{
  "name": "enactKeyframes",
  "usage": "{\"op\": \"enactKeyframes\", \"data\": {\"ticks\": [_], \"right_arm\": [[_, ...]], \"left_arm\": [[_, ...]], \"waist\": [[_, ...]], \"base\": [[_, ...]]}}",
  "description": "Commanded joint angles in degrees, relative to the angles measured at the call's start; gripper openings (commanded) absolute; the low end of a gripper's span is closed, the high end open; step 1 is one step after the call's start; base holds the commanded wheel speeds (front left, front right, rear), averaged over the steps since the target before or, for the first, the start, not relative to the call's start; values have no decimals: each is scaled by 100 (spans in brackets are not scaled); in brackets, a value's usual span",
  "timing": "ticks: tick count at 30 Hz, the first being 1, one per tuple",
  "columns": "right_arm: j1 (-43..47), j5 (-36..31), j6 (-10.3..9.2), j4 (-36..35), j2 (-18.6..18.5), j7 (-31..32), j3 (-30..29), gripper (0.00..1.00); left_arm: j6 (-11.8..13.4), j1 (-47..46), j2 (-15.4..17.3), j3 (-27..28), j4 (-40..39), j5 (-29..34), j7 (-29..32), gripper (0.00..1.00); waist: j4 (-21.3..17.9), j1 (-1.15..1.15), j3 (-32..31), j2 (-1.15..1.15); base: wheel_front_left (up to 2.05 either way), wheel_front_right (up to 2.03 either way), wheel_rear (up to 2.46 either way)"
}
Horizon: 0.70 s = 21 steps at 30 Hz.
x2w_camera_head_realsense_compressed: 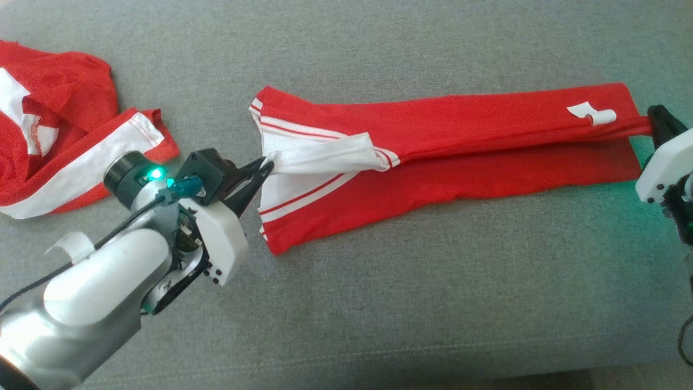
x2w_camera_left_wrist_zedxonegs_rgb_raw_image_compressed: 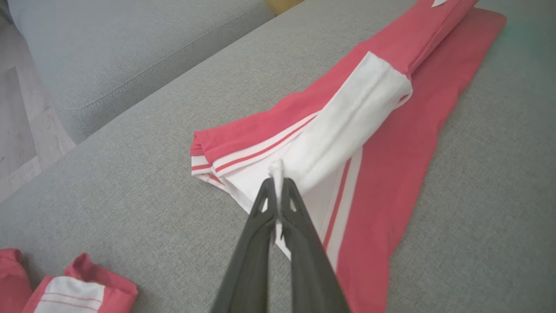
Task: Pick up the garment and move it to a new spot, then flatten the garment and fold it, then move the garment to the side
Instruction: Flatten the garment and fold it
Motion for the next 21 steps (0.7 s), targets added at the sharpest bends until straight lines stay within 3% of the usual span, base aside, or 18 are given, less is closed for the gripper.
{"op": "enactKeyframes", "data": {"ticks": [1,13,14,15,19,20,21], "right_arm": [[24,39,37,-228,-156,7,68,0],[447,70,37,-538,-227,368,212,0],[469,54,37,-565,-237,384,234,62],[485,33,37,-594,-242,376,242,100],[490,-6,37,-654,-210,313,166,100],[491,-19,37,-666,-211,299,151,100],[489,-38,37,-691,-215,263,124,100]], "left_arm": [[58,-179,208,260,-123,-4,-17,0],[-26,-73,-59,65,82,-37,-14,0],[-29,-38,-59,62,99,-94,30,0],[-42,3,-43,34,124,-142,109,0],[-52,121,40,-21,133,-247,257,0],[-37,143,48,-19,133,-263,255,8],[-1,163,50,-1,133,-275,231,47]], "waist": [[-2,1,1,0],[-107,1,48,0],[-116,1,41,0],[-131,1,31,0],[-163,1,-3,0],[-161,1,-17,0],[-158,1,-34,0]], "base": [[0,0,0],[0,0,0],[0,0,0],[0,0,0],[0,0,0],[0,0,0],[0,0,0]]}}
